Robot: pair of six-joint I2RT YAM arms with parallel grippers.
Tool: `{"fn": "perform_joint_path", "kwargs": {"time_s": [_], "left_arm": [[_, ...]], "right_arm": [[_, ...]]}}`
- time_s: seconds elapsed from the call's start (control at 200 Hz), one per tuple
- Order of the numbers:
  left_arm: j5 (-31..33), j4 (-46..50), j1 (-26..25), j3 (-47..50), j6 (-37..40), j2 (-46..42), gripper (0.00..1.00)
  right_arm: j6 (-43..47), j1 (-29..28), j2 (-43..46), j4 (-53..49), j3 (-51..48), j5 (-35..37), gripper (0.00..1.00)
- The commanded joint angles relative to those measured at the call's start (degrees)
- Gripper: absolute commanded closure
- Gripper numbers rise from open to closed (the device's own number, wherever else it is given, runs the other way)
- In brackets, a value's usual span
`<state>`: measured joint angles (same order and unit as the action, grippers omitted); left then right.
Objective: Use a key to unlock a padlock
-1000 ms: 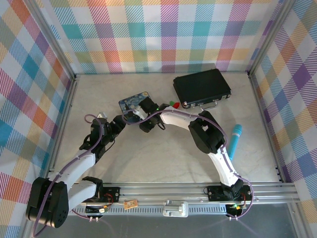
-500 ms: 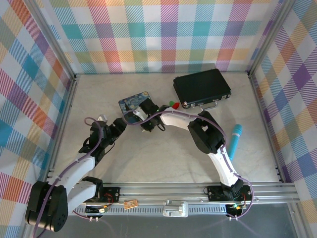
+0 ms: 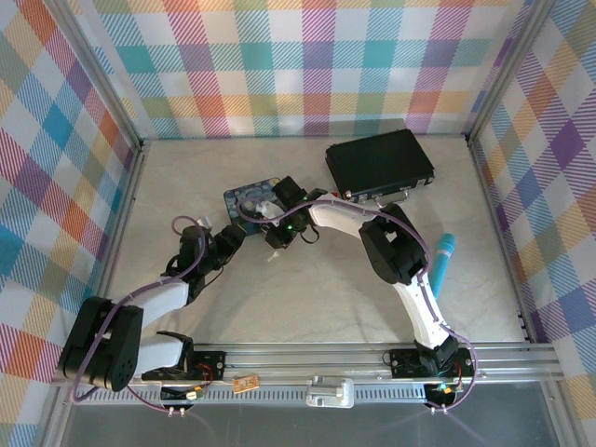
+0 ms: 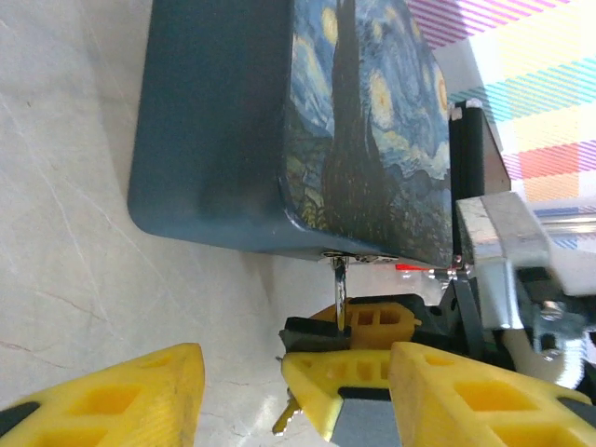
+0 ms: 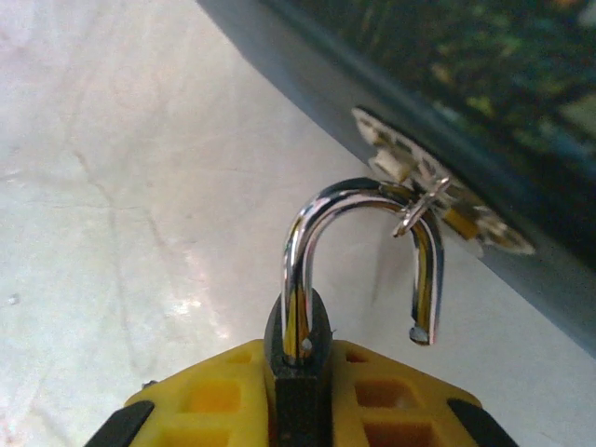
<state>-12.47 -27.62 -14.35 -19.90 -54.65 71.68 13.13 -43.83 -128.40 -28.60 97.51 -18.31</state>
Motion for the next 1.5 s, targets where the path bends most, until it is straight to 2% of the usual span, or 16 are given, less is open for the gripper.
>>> {"fn": "perform_joint_path", "kwargs": {"time_s": [0.0,0.2,0.535,0.69,0.835,0.93,1.205,1.37,1.495], "left_arm": [[1.67,-4.64,-2.28,-2.72,-0.34,2.98,0.48],[2.95,-8.60,-4.83,-5.25,-1.85,10.73,0.62],[2.65,-14.34,-6.48,-8.64,-3.62,20.08,0.72],[2.15,-16.23,-6.50,-9.06,-4.20,21.54,0.73],[2.16,-22.56,-6.57,-6.80,-6.47,20.89,0.71],[2.54,-20.76,-6.87,-7.14,-5.99,19.83,0.71],[1.70,-20.72,-7.18,-7.05,-5.28,22.74,0.86],[1.40,-21.31,-7.18,-6.86,-4.94,24.22,1.00],[1.66,-22.26,-7.20,-7.12,-4.98,25.48,1.00]], "right_arm": [[0.22,-0.11,1.43,-0.33,1.38,-5.64,0.91],[-1.59,0.06,1.79,1.76,0.89,-6.88,0.91],[-2.22,0.10,1.92,3.71,-0.19,-6.48,0.92],[-2.38,0.15,1.73,4.02,-0.40,-6.58,0.92],[-2.40,0.17,1.70,4.34,-0.66,-6.57,0.93],[-2.49,0.15,1.91,4.51,-0.66,-7.19,0.93],[-2.89,0.37,2.56,5.67,-1.61,-6.69,0.93],[-3.17,0.42,2.63,6.02,-1.81,-6.54,0.93],[-3.55,0.42,2.86,6.04,-1.80,-5.97,0.90]]}}
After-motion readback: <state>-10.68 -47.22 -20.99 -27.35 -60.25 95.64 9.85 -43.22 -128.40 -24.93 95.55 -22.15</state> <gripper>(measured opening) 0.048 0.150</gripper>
